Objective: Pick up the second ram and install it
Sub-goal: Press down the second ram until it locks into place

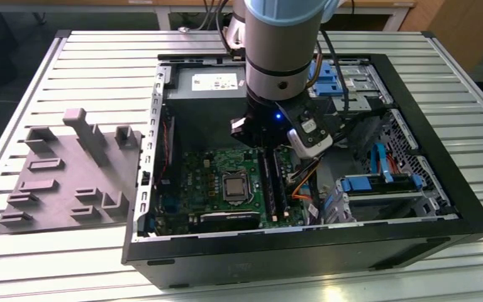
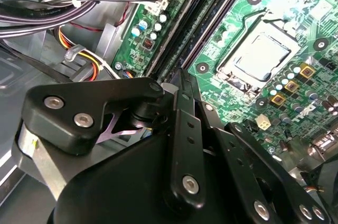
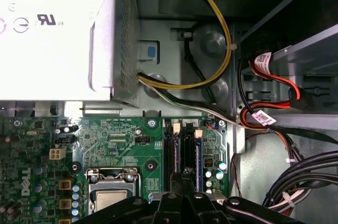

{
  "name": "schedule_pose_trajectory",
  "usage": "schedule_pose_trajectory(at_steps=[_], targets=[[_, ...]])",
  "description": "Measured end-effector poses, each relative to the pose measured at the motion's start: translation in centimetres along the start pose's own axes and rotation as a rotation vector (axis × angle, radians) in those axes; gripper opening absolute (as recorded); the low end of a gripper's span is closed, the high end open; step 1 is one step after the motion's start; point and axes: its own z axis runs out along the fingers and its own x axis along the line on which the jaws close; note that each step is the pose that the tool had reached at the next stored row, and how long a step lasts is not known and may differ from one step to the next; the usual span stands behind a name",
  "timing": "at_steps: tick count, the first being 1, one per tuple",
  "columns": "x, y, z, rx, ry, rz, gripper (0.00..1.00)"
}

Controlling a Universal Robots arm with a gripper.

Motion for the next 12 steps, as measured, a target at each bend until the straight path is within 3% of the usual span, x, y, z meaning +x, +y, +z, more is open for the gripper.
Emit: schedule_pose_trajectory(at_steps=[12], targets=[[0.02,0.14,0.18,0.0002,0.0000,0.000,0.11]])
